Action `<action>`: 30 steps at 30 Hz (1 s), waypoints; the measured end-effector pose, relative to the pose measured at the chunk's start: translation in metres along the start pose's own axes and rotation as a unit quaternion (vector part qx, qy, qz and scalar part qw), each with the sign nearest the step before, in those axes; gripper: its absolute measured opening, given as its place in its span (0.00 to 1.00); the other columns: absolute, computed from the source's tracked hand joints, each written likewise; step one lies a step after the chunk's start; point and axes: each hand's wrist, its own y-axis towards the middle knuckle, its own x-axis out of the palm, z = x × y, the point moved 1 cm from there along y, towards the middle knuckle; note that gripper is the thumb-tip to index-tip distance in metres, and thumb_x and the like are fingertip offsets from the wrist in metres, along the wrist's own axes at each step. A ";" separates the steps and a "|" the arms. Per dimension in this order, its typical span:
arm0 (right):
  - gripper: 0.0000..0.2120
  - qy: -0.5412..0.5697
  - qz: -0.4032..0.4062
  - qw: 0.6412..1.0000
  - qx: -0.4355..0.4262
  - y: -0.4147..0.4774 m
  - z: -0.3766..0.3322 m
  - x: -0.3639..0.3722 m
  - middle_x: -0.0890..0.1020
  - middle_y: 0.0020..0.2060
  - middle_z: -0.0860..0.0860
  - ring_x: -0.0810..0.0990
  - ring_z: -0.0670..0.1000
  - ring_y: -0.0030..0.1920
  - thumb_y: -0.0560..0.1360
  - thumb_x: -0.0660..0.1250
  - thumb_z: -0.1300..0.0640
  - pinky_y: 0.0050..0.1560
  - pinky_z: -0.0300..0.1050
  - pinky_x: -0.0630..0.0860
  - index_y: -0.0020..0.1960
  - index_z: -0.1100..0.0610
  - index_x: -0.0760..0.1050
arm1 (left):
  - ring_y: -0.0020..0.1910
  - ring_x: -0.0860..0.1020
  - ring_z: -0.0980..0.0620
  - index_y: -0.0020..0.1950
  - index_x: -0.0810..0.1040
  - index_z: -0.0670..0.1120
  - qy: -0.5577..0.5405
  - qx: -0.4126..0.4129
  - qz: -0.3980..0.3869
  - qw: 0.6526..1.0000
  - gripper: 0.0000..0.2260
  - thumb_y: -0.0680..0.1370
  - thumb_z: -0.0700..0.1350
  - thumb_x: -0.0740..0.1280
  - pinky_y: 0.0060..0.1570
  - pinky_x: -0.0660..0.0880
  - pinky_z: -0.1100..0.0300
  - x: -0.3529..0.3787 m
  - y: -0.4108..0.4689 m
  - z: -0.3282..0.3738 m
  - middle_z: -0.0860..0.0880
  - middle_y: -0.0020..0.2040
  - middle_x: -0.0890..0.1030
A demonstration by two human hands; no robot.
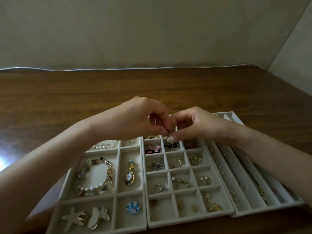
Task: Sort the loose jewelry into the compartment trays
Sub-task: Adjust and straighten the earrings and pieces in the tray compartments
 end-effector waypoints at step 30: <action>0.02 -0.296 0.009 0.955 0.012 -0.001 0.000 0.007 0.82 0.38 0.47 0.79 0.44 0.39 0.71 0.72 0.53 0.43 0.46 0.77 0.40 0.49 0.81 | 0.28 0.71 0.67 0.40 0.79 0.51 -0.001 -0.102 -0.011 0.995 0.03 0.71 0.44 0.72 0.28 0.65 0.73 0.046 0.008 -0.009 0.58 0.29 0.72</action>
